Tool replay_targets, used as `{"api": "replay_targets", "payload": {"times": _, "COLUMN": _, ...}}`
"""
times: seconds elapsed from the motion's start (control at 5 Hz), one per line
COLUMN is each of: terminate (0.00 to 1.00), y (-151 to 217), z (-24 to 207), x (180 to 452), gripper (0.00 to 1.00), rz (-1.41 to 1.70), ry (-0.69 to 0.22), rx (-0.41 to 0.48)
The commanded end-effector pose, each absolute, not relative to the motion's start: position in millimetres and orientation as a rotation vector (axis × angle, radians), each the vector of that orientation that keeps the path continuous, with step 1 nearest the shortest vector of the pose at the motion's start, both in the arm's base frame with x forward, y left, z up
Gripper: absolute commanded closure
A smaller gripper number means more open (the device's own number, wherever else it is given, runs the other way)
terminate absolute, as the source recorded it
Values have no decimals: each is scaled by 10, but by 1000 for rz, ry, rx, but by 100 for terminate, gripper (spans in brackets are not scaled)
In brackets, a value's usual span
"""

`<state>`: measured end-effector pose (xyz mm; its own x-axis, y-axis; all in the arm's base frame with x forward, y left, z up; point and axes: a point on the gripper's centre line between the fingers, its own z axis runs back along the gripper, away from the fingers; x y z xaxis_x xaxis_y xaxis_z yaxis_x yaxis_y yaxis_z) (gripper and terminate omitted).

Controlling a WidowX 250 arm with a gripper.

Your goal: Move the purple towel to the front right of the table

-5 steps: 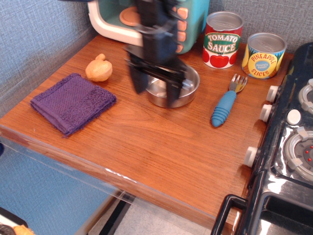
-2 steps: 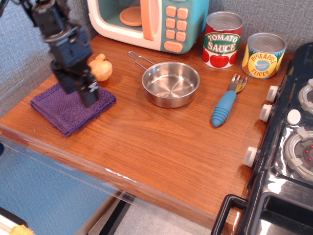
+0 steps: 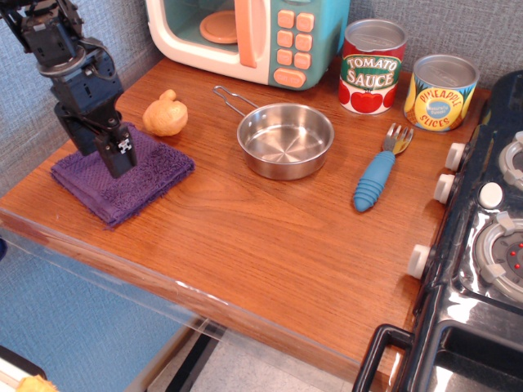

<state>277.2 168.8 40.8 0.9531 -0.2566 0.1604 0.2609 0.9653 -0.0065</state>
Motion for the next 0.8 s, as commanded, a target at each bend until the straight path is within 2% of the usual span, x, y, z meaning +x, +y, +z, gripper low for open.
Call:
{"api": "replay_targets", "payload": {"times": 0.0, "terminate": 0, "y": 1541, "z": 420, "x": 2972, "gripper": 0, "rz": -293, "ry": -152, "rx": 42}}
{"api": "replay_targets", "payload": {"times": 0.4, "terminate": 0, "y": 1537, "z": 109, "x": 3009, "gripper": 0, "rz": -253, "ry": -64, "rx": 34}}
{"api": "replay_targets", "payload": {"times": 0.6, "terminate": 0, "y": 1501, "z": 18, "x": 2945, "gripper": 0, "rz": -235, "ry": -38, "rx": 8}}
